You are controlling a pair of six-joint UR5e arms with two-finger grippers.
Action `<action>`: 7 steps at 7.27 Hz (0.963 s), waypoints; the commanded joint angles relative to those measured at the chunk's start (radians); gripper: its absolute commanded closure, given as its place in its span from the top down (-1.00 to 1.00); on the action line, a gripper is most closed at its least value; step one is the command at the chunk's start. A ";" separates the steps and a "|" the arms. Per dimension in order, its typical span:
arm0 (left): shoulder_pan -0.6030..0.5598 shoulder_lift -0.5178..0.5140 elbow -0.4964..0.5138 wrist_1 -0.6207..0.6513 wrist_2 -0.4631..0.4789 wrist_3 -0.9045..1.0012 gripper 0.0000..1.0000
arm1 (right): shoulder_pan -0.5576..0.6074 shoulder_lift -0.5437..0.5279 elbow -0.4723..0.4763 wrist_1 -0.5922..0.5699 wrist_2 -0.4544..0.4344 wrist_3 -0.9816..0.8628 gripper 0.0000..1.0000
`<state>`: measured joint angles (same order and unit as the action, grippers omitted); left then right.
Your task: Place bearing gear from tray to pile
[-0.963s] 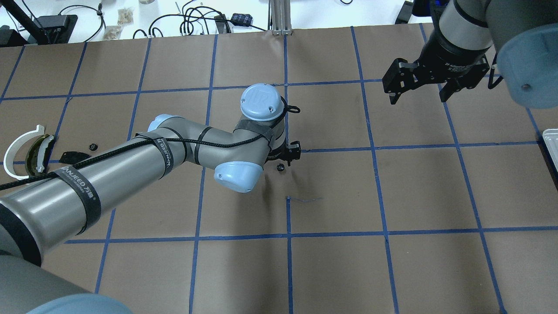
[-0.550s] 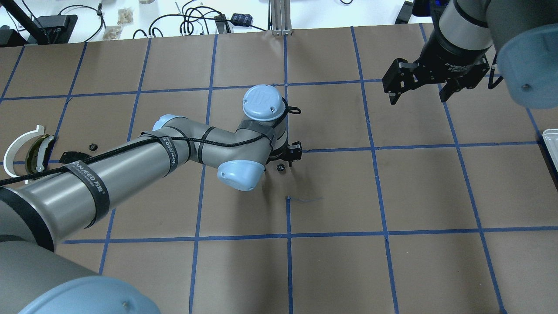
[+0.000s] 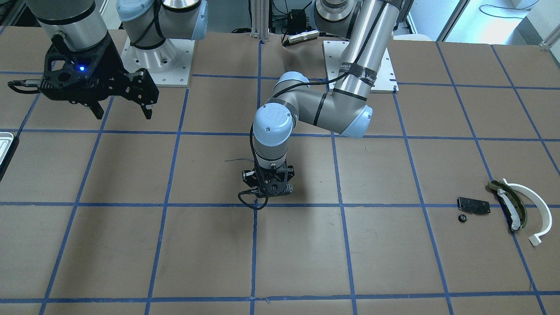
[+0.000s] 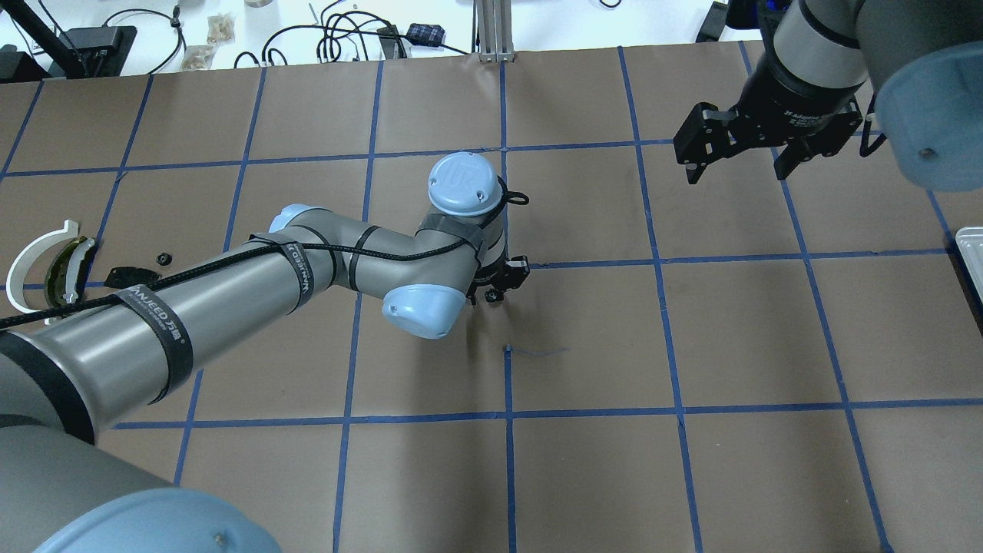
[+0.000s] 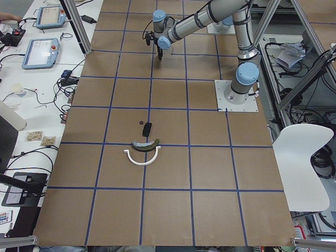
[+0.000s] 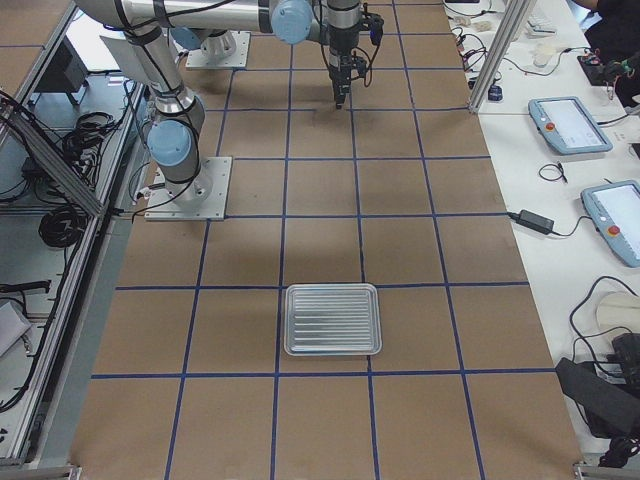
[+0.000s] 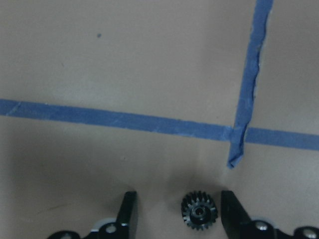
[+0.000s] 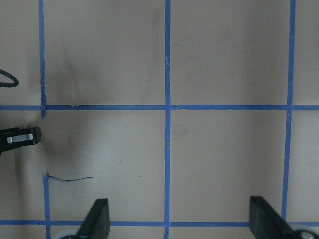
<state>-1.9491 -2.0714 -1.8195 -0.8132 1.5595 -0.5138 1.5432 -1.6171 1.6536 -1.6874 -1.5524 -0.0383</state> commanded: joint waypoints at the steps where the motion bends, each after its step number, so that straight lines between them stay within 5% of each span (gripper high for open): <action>1: 0.001 0.010 -0.001 -0.001 0.002 0.004 -1.00 | 0.000 0.000 0.000 0.000 0.000 0.000 1.00; 4: 0.112 0.109 0.014 -0.090 0.005 0.175 -1.00 | 0.000 0.000 0.000 0.000 0.000 0.000 1.00; 7: 0.446 0.249 -0.001 -0.231 0.107 0.713 -1.00 | 0.000 0.000 0.000 0.000 0.000 0.000 1.00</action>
<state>-1.6525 -1.8713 -1.8121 -1.0056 1.6031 -0.0332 1.5432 -1.6170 1.6536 -1.6874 -1.5523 -0.0383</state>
